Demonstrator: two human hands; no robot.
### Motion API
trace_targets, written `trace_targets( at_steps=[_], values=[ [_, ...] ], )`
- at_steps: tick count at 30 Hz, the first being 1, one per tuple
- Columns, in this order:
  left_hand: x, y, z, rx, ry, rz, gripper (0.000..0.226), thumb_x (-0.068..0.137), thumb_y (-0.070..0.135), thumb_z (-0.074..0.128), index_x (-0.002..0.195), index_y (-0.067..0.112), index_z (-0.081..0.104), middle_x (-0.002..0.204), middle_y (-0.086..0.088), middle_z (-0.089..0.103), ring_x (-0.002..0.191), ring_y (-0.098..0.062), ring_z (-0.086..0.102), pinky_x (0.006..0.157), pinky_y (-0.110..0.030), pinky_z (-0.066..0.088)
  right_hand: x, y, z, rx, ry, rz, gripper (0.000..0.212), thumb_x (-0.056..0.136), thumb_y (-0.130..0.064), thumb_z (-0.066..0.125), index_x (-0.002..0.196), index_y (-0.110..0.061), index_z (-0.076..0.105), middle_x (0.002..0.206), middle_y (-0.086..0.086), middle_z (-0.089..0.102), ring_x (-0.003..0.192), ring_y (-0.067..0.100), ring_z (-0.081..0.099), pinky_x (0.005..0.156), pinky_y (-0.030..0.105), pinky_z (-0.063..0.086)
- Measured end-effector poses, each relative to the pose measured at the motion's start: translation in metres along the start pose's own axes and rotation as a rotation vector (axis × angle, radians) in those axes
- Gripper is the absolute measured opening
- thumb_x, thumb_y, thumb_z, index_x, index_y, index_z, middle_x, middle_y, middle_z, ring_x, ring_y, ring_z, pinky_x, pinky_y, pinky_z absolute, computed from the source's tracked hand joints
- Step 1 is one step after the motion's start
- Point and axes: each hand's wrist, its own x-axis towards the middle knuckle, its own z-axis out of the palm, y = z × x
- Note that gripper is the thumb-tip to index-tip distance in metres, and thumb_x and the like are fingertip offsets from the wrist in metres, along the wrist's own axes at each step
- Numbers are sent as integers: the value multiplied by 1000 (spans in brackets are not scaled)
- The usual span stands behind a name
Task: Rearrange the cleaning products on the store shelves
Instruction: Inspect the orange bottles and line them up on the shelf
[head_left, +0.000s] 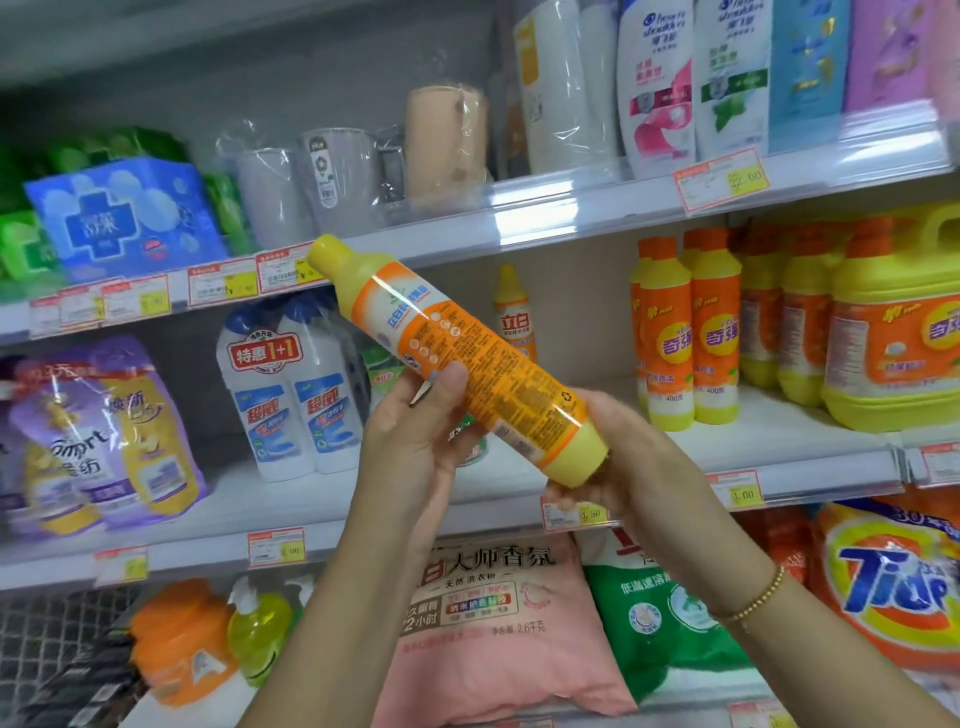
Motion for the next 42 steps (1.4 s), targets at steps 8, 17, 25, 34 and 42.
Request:
trace_targets(
  at_steps=[8,17,25,34,42],
  values=[
    [-6,3,3,269,122,51,58,58,46,71,110,24,59,100,5,73,92,-11,71,65,-25,56,-6,3,11,-1273,217,-548,80,67,-44,80,136,-29,42,109,-7,57,85,7,56,67,6,35],
    [-3,19,-10,155,-170,-115,35,69,31,72,103,23,68,100,-1,70,90,-17,69,74,-30,58,-12,-16,-13,-59,-276,235,71,57,-42,84,112,-5,61,91,18,71,75,26,70,67,29,57],
    [0,13,1,8,-6,-202,51,63,31,71,109,12,61,104,-12,72,92,-23,71,69,-37,60,-12,-11,-19,307,-620,475,73,71,-61,69,107,2,67,91,32,58,56,27,68,49,26,55],
    [6,-1,0,-162,81,-442,64,79,34,60,128,-7,51,114,-23,67,95,-28,70,83,-44,56,-7,-32,-6,202,-587,640,82,70,-76,51,94,0,70,78,20,68,52,18,67,47,22,54],
    [8,-14,9,-76,48,-405,62,77,28,59,131,-1,50,104,-17,71,92,-24,71,72,-35,60,-17,-39,-29,264,-318,626,88,50,-40,90,120,1,56,103,25,63,80,34,69,50,33,59]
  ],
)
